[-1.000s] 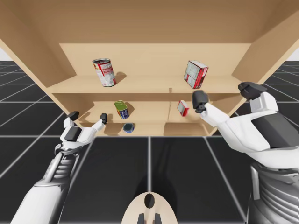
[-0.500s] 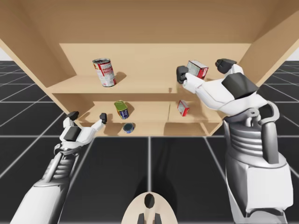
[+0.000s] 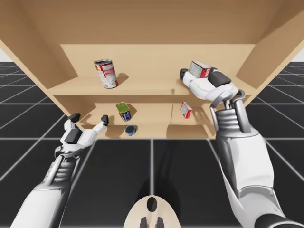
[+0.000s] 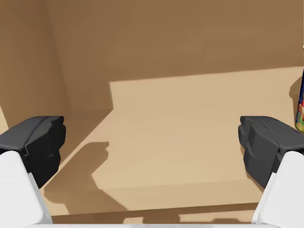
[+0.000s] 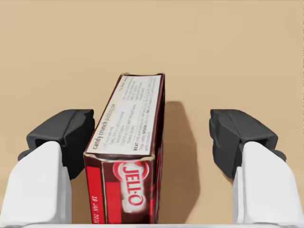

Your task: Retrieve the pudding box from the shelves.

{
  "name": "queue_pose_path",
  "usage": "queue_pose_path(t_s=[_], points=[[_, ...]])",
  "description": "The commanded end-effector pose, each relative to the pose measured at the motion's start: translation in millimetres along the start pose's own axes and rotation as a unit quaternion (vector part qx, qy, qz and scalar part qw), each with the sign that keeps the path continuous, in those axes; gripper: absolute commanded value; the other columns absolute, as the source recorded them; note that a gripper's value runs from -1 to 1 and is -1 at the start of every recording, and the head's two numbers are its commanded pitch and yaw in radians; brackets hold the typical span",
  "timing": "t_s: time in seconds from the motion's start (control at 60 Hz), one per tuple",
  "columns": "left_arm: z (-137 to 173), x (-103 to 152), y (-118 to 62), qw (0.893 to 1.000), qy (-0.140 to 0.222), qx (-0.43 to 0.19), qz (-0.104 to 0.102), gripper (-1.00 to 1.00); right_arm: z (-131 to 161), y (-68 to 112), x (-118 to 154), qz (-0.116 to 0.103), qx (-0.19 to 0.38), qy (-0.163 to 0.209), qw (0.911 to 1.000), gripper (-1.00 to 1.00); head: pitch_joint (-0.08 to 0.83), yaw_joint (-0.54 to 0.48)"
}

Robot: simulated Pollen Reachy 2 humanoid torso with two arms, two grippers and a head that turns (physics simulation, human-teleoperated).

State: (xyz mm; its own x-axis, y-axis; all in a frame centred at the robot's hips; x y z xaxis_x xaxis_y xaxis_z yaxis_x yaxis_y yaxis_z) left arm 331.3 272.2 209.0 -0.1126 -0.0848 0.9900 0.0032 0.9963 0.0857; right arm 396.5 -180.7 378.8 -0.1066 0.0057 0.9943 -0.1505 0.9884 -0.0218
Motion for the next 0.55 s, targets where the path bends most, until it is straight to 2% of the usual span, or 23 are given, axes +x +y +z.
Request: queue_pose_path(t_s=[0.017,0.183,0.267,0.4,0.55], points=[[0.1,0.3,0.4,1.000,0.000,0.000,0.002,-1.00,-5.3,-2.3,-4.9,-0.002,-0.020,0.044,0.9988,1.00,0.165,-0.27],[-0.1,0.0,0.4,1.000,0.000,0.001,0.002,-1.00,4.2,-3.0,3.7,-0.006,-0.012,0.030,0.9995,1.00,0.166,-0.27],[0.0,0.2,0.8,1.000,0.000,0.003,0.003,-1.00,16.2,-0.3,16.0,-0.004,-0.010,-0.002,0.9999,1.00,0.167,-0.27],[-0.1,0.3,1.2,1.000,0.000,0.004,0.003,-1.00,57.0,8.6,37.6,0.019,-0.009,-0.056,0.9982,1.00,0.173,-0.27],[-0.4,0.1,1.3,1.000,-0.001,0.005,0.002,-1.00,110.1,16.1,43.0,0.030,-0.005,-0.094,0.9951,1.00,0.173,-0.27]])
